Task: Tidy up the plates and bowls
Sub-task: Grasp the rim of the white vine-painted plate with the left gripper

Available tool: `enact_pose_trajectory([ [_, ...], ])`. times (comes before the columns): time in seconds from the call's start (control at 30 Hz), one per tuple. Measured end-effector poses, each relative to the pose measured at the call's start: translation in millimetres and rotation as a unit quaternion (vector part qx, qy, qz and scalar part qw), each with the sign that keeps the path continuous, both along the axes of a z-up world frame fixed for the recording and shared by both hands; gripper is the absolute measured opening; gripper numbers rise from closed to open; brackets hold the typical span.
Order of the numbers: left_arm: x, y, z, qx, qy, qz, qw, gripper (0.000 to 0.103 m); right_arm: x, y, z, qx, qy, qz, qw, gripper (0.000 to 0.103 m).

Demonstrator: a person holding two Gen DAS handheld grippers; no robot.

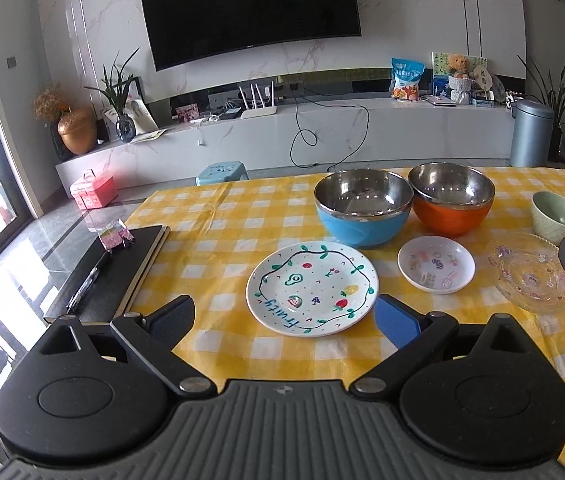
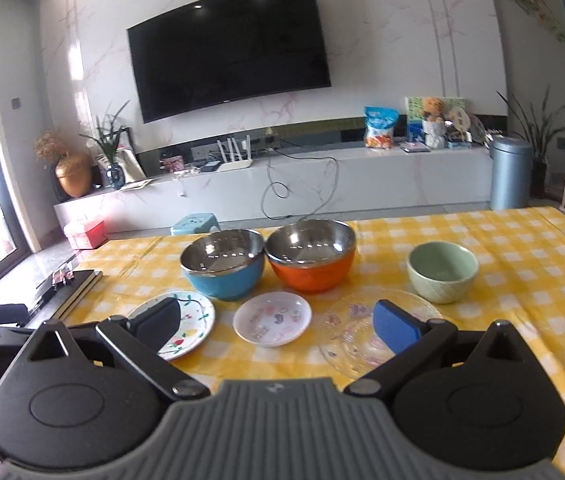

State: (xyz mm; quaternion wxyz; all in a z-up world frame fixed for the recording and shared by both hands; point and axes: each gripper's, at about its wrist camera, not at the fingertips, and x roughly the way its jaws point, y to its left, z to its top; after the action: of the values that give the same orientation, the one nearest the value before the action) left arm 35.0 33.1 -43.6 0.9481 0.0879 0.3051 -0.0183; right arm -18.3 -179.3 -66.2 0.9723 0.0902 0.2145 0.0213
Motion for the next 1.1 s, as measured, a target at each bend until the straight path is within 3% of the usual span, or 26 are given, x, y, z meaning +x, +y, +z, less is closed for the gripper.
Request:
enact_pose_trajectory([
  [0.27,19.9,24.4,-12.8,-0.038,0.016,0.011,0.9991,0.103,42.2,19.1,-24.4,0.03,0.018,0.026,0.999,0.1],
  [0.4,33.8,38.8,-19.1,-0.087,0.028,0.015,0.9957,0.103,66.7,27.8,-36.0,0.047,0.044,0.035,0.997,0.083],
  [0.53,51.2,50.4,-26.8,-0.113,0.034,0.012,0.9929,0.083,92.6,38.3,-51.2,0.065,0.075,0.044,0.994,0.059],
  [0.73,86.0,67.2,-44.0,-0.168,0.061,0.017,0.9838,0.05,132.3,54.6,-76.7,0.096,0.125,0.059,0.986,0.035],
  [0.87,109.1,80.8,-60.8,-0.195,0.08,0.034,0.9769,0.039,155.5,61.5,-92.9,0.114,0.157,0.062,0.979,0.026],
  [1.1,126.8,91.8,-81.6,-0.222,0.096,0.041,0.9693,0.032,179.8,60.6,-113.0,0.135,0.18,0.051,0.973,0.019],
])
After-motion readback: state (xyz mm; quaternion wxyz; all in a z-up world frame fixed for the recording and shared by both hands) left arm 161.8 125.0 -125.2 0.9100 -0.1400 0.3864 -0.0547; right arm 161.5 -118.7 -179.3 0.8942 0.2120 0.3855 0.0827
